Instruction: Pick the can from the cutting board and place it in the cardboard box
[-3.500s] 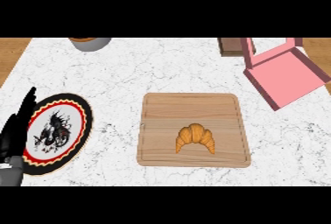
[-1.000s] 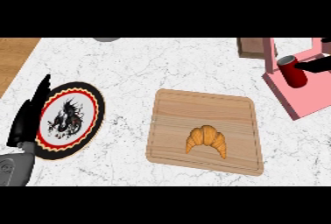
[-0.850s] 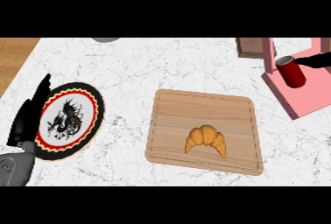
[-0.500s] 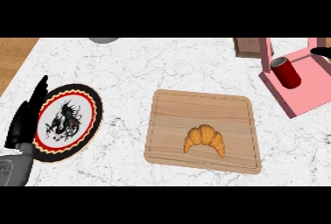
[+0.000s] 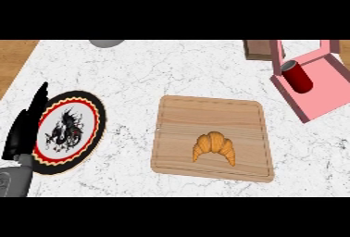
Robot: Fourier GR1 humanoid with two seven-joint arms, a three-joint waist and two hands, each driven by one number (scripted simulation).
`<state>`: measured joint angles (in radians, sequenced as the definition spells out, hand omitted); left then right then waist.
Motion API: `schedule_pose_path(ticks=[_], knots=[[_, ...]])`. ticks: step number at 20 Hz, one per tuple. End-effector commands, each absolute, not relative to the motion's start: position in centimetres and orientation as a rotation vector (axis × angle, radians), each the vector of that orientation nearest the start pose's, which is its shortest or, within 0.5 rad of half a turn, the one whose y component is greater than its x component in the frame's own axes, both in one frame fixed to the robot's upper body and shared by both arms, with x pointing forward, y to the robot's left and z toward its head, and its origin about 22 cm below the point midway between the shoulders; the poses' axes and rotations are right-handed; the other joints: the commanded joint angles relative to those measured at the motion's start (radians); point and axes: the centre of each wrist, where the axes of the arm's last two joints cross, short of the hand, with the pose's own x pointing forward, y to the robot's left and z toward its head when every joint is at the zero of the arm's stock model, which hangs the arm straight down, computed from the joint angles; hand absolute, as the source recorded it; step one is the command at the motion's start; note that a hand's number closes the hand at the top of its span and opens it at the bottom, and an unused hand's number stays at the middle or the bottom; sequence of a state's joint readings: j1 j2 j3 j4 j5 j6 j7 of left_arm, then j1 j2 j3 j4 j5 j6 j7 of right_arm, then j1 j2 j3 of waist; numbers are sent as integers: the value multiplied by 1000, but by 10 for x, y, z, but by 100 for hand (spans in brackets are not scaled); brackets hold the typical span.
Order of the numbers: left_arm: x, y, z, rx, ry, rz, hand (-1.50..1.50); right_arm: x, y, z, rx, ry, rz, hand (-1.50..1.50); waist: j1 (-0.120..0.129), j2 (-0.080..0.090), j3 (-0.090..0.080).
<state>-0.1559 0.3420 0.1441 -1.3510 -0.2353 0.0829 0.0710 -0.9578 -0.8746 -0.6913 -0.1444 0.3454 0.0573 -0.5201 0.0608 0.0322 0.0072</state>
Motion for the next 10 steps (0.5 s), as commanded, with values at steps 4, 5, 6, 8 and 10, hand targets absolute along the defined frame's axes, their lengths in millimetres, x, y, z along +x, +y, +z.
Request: schedule_pose_path(ticks=[4, 5, 6, 8, 10], knots=[[275, 346, 24, 612, -1409, -222, 0, 288, -578, 173, -789, -1726, -143, -150, -15, -5, 1], [275, 342, 23, 616, -1406, -227, 0, 280, -584, 173, -782, -1726, -127, -150, -17, -4, 2], [279, 348, 31, 617, -1418, -239, 0, 278, -583, 166, -792, -1712, -139, -150, -12, -2, 2], [269, 351, 15, 632, -1398, -233, 0, 255, -598, 163, -797, -1710, -109, -150, -21, 0, 4], [275, 339, 17, 598, -1409, -228, 0, 247, -602, 159, -791, -1688, -92, -150, -20, -1, 4]])
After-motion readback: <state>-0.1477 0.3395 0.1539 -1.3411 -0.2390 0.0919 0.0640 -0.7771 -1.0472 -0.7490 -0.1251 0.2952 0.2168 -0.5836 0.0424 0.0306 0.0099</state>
